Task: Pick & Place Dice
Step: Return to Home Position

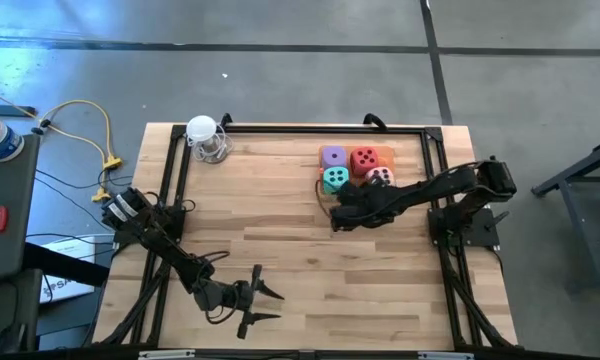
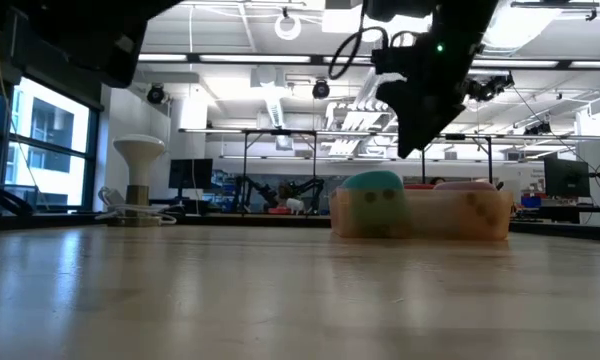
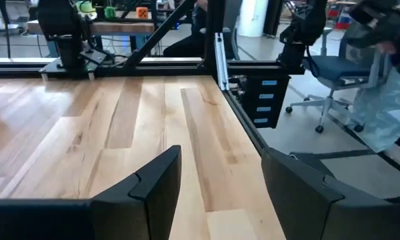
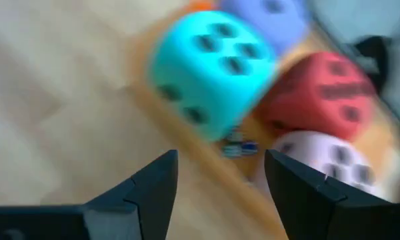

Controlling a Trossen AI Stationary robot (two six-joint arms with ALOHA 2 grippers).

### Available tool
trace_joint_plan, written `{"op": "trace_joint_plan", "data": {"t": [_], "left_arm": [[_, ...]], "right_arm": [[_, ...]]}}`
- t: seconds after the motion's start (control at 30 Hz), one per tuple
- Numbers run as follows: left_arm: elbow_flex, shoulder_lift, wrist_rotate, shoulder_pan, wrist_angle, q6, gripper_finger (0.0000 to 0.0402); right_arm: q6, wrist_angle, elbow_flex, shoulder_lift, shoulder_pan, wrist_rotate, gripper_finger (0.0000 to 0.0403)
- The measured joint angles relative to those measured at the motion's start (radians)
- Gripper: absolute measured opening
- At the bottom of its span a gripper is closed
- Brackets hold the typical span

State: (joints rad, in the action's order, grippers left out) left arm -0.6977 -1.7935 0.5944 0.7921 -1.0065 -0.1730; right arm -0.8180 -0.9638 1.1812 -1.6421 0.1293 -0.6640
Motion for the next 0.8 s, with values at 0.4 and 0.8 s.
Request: {"op": "trace_joint_plan", "data": {"t": [0.4,0.8], "left_arm": [[0.001,0.03,0.033,-0.042,0.131,-0.059,0.0133],[0.001,0.42,-0.064,-0.194,0.655,-0.119,0.0007]], "right_arm": [[0.036,0.036,0.0,0.025,0.015,0.057,0.0073],[-0.047,-0.138,0.0,0.167,0.138,-0.009,0.0001]]}}
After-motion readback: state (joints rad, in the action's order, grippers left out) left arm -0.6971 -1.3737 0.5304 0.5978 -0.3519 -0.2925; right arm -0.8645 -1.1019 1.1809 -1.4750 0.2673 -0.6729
